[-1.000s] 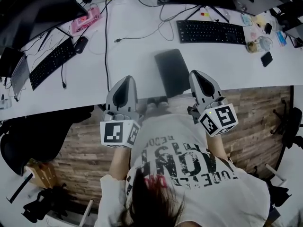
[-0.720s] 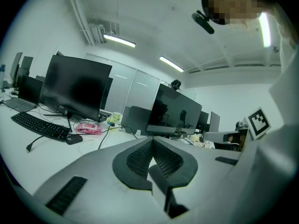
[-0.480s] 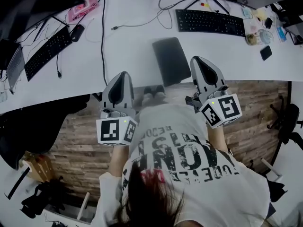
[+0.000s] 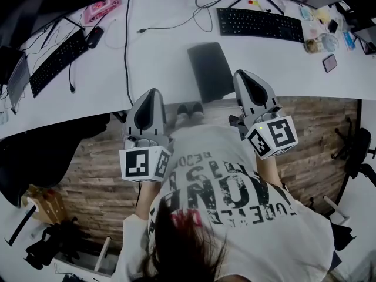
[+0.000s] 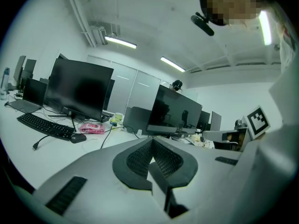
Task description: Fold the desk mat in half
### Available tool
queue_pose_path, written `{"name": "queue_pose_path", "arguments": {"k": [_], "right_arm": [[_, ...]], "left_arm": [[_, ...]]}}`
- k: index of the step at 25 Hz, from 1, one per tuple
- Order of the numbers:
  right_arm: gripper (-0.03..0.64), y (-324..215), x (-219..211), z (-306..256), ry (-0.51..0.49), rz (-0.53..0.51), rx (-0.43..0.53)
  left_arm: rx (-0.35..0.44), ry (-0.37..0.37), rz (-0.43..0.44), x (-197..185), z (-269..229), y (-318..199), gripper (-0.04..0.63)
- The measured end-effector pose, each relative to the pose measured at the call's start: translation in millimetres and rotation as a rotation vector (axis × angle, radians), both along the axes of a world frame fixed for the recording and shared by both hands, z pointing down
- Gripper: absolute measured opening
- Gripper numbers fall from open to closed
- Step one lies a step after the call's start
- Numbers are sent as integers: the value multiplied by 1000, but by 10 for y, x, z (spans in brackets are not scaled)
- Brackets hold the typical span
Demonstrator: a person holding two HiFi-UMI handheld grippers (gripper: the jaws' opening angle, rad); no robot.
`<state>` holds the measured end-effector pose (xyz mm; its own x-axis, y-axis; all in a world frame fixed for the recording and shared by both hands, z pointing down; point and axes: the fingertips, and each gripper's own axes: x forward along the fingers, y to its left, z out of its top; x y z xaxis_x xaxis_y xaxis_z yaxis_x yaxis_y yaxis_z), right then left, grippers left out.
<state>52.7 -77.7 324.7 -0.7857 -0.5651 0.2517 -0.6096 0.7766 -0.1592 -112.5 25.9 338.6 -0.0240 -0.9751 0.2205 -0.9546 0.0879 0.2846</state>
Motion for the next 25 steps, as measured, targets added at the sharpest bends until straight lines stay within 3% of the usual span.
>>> {"name": "queue_pose_path", "arguments": {"k": [25], "right_arm": [[2, -39, 71, 108, -5, 11, -32]], "left_arm": [[-2, -45, 27, 64, -18, -197, 2]]}}
